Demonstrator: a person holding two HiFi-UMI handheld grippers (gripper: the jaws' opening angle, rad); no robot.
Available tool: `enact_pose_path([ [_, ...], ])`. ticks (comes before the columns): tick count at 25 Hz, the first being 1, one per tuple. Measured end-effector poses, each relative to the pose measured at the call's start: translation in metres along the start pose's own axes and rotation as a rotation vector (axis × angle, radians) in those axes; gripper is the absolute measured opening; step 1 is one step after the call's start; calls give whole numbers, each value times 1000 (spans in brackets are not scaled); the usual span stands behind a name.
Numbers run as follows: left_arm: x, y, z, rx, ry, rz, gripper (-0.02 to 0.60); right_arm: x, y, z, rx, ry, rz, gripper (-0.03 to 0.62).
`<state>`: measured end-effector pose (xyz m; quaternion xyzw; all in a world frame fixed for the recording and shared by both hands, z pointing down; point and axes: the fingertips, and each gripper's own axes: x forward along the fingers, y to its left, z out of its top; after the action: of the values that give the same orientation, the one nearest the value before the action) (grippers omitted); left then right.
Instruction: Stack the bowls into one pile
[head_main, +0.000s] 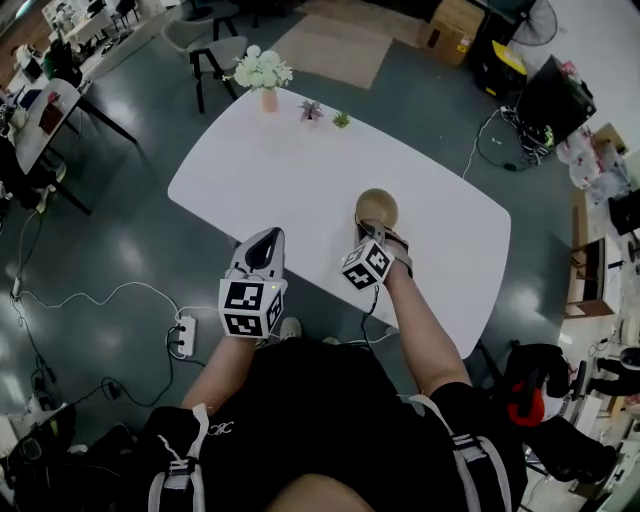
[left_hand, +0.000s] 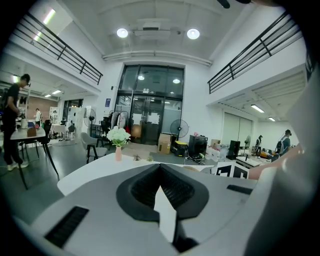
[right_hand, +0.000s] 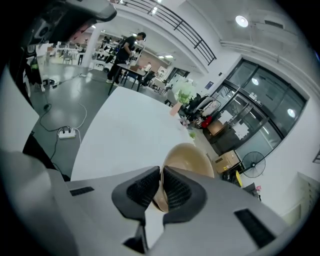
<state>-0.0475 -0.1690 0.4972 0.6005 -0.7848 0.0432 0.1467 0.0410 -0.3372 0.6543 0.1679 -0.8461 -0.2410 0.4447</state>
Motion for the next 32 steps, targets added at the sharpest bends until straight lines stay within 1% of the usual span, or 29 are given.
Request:
enact_pose_path([
  [7, 0, 13, 4, -8, 8, 27, 14, 16, 14, -11, 20, 41, 57, 41],
  [14, 12, 10, 2, -2, 21, 25, 14, 33, 9, -32, 39, 85, 69, 43],
  [20, 17, 8, 7, 2, 30, 23, 14, 36, 10, -41, 97, 99, 119, 61],
  [25, 27, 10, 10, 5, 32, 8, 14, 37, 7, -31, 184, 61, 156, 132],
  [29, 23, -5, 13, 12, 28, -11, 14, 15, 0, -29, 226, 2, 131, 133],
  [32, 26, -10, 15, 19, 25, -29, 14, 5, -7, -24, 236, -32, 83, 125],
])
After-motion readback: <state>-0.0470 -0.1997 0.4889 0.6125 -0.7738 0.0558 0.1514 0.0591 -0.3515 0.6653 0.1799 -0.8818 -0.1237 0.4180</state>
